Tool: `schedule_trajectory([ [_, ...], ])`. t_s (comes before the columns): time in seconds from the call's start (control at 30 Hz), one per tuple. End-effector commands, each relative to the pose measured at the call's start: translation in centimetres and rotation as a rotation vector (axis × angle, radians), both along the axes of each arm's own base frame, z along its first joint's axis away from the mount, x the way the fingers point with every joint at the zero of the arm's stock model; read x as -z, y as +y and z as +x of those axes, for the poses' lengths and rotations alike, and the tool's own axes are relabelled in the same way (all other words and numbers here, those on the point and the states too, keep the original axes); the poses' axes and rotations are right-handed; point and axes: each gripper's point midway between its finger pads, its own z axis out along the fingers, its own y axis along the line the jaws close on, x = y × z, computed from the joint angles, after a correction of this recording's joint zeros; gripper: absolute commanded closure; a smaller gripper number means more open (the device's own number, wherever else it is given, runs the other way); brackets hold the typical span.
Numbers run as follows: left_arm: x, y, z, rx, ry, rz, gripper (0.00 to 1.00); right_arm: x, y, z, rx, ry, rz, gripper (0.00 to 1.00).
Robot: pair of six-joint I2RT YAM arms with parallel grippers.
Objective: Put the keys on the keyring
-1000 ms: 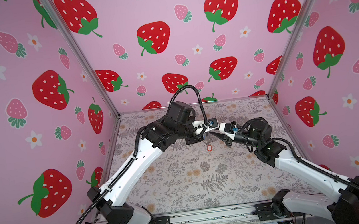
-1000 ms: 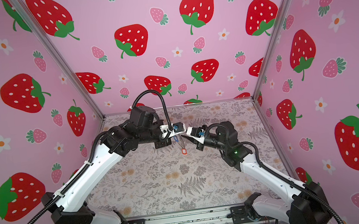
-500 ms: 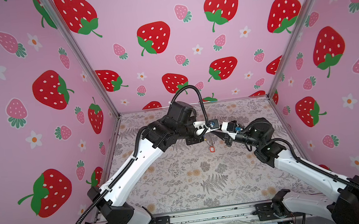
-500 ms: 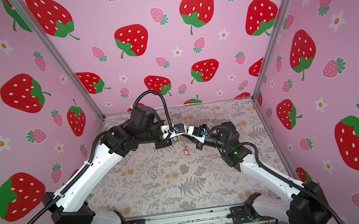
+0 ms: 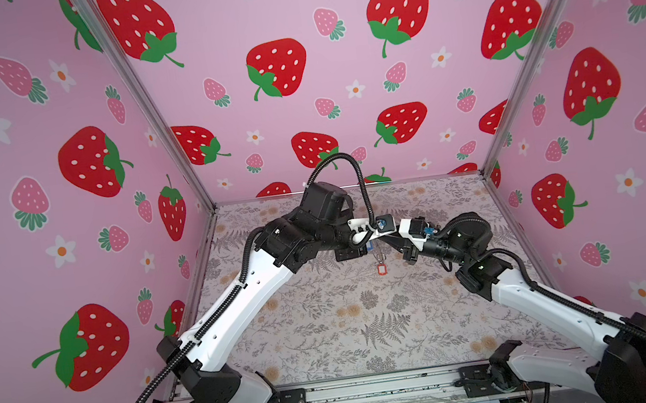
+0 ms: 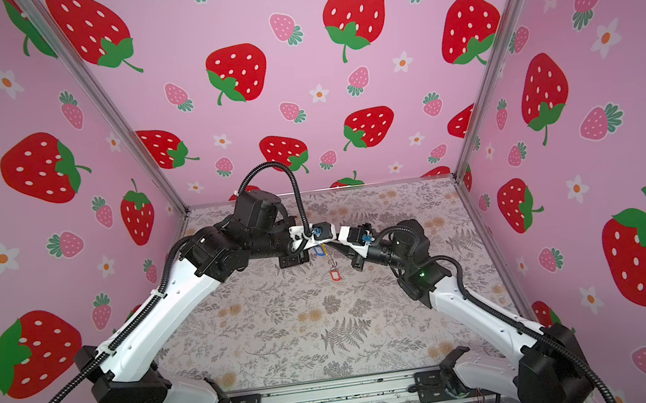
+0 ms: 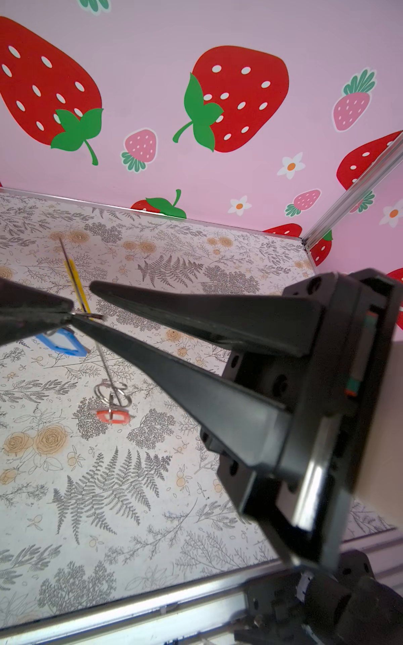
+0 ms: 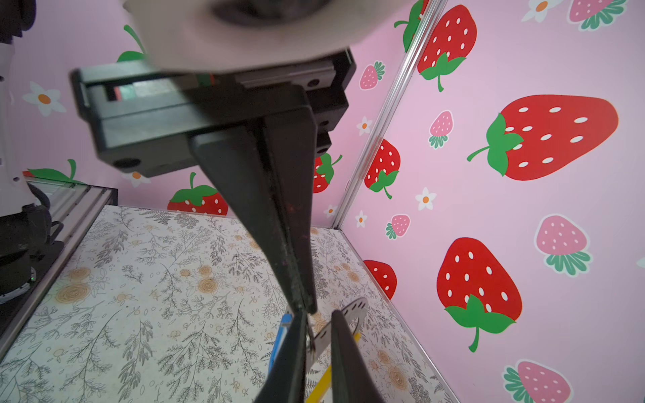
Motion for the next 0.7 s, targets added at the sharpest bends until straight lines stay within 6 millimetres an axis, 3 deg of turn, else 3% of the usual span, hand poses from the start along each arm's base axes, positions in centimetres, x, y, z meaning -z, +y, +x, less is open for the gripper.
schedule_trajectory([
  [0.0, -2.7, -0.2, -1.3, 0.051, -0.029, -0.08, 1.0, 0.2, 0.3, -0.2, -0.021, 0.007, 0.01, 0.88],
  [0.3, -2.9, 0.0, -1.5, 0.059, -0.019, -0.098, 1.0, 0.2, 0.3, -0.3, -0.023, 0.011, 0.013, 0.96],
  [0.53, -2.5, 0.2, -1.4, 0.047, -0.014, -0.1, 1.0, -1.4, 0.0, -0.8, -0.032, -0.009, 0.069, 1.0],
  [0.6, -2.8, 0.4, -1.1, 0.031, -0.019, -0.128, 0.8, -1.6, -0.1, -0.7, -0.028, -0.009, 0.084, 1.0],
  [0.67, -3.2, 0.9, -0.5, -0.003, -0.018, -0.176, 0.67, -1.8, -0.2, -0.6, -0.021, 0.003, 0.1, 1.0],
])
